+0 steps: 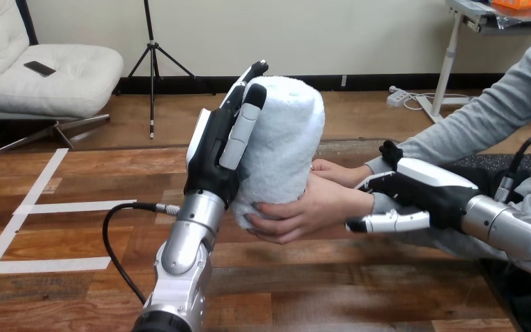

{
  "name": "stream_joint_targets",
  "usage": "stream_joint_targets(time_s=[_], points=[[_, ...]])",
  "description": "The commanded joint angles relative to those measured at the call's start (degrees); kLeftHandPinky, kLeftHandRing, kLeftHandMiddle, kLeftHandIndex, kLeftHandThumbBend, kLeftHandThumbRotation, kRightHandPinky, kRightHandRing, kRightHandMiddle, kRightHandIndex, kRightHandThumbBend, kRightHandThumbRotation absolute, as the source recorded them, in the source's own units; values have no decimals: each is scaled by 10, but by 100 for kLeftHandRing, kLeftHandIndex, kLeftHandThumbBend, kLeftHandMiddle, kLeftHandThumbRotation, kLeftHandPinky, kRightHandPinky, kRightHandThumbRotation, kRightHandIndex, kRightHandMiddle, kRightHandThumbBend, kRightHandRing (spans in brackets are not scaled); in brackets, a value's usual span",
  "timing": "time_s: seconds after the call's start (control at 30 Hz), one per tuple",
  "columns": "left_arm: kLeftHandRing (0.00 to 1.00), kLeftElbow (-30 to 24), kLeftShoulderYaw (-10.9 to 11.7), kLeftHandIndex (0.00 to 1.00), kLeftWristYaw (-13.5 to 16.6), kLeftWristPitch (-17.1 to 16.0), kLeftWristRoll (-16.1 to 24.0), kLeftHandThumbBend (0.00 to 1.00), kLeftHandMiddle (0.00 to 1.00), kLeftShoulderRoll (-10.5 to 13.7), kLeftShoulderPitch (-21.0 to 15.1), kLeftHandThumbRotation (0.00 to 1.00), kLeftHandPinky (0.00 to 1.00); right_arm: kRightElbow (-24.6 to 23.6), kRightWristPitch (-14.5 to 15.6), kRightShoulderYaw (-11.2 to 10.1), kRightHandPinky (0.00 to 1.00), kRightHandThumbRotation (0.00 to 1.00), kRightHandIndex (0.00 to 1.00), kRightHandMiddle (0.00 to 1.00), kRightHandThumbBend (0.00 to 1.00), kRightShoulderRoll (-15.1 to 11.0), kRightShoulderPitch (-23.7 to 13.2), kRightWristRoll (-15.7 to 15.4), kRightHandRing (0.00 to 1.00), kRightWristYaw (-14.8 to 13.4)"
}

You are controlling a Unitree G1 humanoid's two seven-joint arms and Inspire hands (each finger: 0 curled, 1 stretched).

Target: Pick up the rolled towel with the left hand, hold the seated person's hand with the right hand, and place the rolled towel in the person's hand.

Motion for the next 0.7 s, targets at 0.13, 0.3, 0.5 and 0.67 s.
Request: stream_joint_targets(time_s=[0.13, 0.3, 0.5, 0.67], points=[[96, -93, -2, 90, 18, 10, 6, 89, 95, 2, 25, 96, 94, -32, -12, -60, 69, 99, 79, 78, 91, 27, 10, 72, 76, 1], [94, -135, -1, 89, 23, 14, 3, 85, 93, 2, 51, 95, 90, -43, -10, -82, 70, 100, 79, 80, 88, 35, 25, 103, 78, 1], [93, -180, 0, 88, 23, 17, -1, 83, 93, 5, 81, 94, 88, -66, -3, -114, 74, 100, 81, 82, 84, 50, 48, 152, 81, 13], [93, -218, 1, 88, 24, 17, 1, 82, 93, 10, 107, 94, 87, -113, 7, -139, 78, 100, 82, 83, 83, 64, 78, 194, 83, 19]])
